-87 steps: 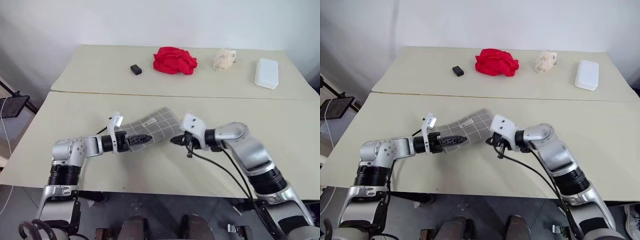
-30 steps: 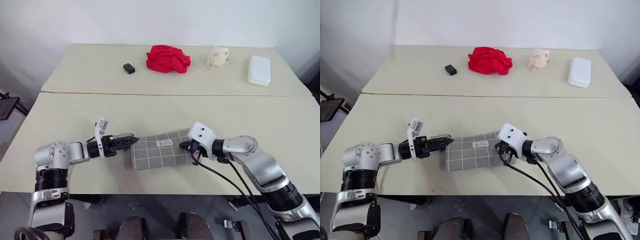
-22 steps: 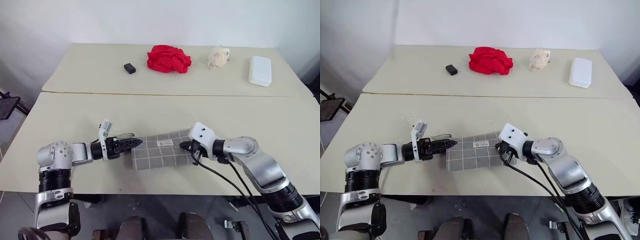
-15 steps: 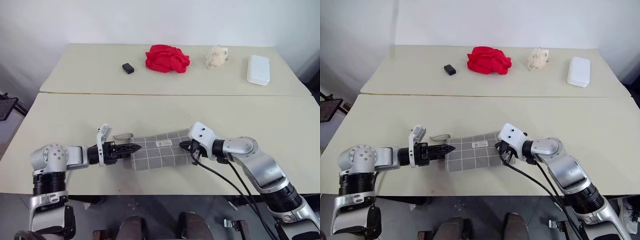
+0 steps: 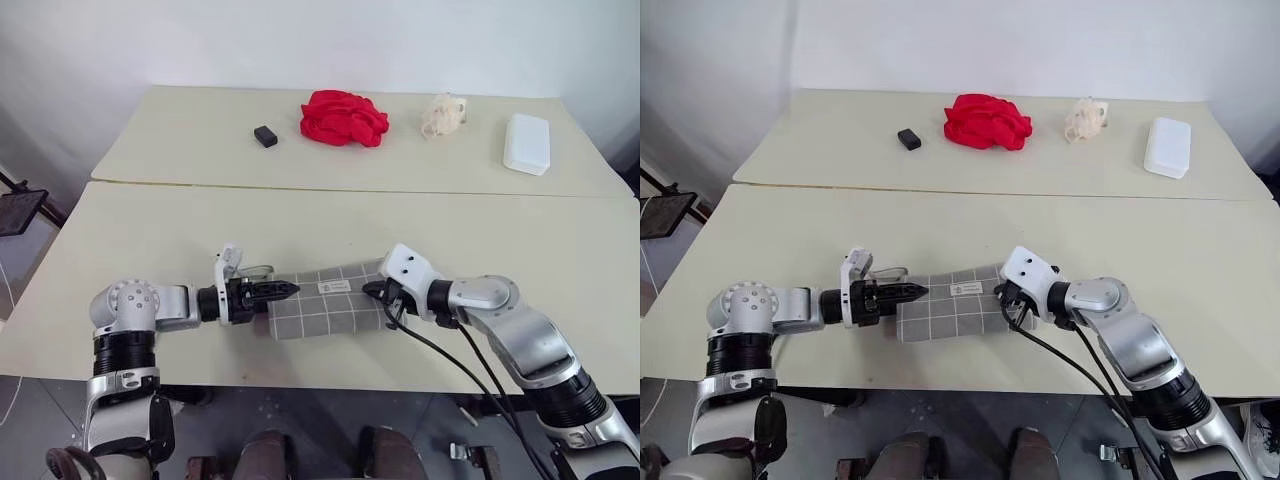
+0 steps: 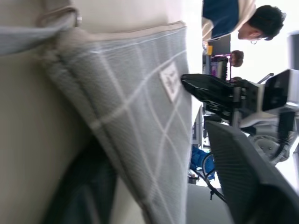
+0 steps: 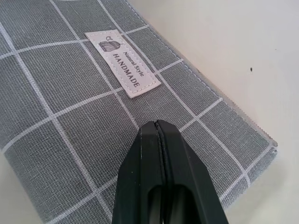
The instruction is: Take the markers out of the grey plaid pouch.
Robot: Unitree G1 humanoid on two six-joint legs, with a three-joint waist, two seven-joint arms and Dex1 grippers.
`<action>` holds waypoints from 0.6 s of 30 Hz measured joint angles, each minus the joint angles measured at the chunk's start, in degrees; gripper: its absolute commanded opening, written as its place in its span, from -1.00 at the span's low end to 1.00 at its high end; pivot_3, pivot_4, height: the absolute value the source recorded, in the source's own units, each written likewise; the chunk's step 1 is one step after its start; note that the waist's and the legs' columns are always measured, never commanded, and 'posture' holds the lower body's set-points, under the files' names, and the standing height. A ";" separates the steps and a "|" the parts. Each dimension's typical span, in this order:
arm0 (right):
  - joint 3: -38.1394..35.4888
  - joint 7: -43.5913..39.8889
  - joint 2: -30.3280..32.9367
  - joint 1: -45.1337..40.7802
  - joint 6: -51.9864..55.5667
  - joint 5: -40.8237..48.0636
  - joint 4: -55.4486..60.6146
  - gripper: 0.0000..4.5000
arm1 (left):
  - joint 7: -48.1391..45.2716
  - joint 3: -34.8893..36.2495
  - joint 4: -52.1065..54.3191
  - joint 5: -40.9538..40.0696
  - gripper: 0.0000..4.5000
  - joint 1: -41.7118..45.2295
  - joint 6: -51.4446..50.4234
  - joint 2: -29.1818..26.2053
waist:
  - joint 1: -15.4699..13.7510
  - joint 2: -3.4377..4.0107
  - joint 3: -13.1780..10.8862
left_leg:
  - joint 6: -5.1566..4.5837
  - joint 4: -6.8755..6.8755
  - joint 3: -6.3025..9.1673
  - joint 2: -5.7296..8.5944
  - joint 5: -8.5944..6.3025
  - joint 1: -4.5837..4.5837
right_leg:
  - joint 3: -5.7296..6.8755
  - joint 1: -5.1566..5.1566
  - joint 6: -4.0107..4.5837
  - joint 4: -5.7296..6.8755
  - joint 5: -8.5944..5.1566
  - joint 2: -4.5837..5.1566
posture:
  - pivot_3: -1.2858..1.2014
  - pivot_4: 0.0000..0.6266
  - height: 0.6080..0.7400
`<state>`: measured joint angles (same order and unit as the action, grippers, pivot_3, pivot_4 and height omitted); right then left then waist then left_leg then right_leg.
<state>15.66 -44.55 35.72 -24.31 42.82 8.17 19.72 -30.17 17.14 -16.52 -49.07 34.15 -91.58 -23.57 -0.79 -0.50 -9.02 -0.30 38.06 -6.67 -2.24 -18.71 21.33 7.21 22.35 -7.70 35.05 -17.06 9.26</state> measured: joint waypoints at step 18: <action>-2.16 -0.35 0.56 2.22 -0.08 0.77 1.53 -1.00 | -0.86 3.78 1.28 0.68 -0.98 0.14 1.42 3.79 | -0.66 0.03 0.02 | 0.00 0.04 0.07 0.07 0.01 -0.04 | 0.01 -0.06 0.00 -0.12 0.00 0.08 | 0.03 -0.52 1.00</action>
<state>13.50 -44.90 36.28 -22.08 42.75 8.95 21.25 -31.03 20.91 -15.24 -48.39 34.29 -90.16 -19.77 -1.46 -0.46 -9.00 -0.30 38.10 -6.60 -2.17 -18.70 21.29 7.22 22.29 -7.70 34.92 -17.06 9.35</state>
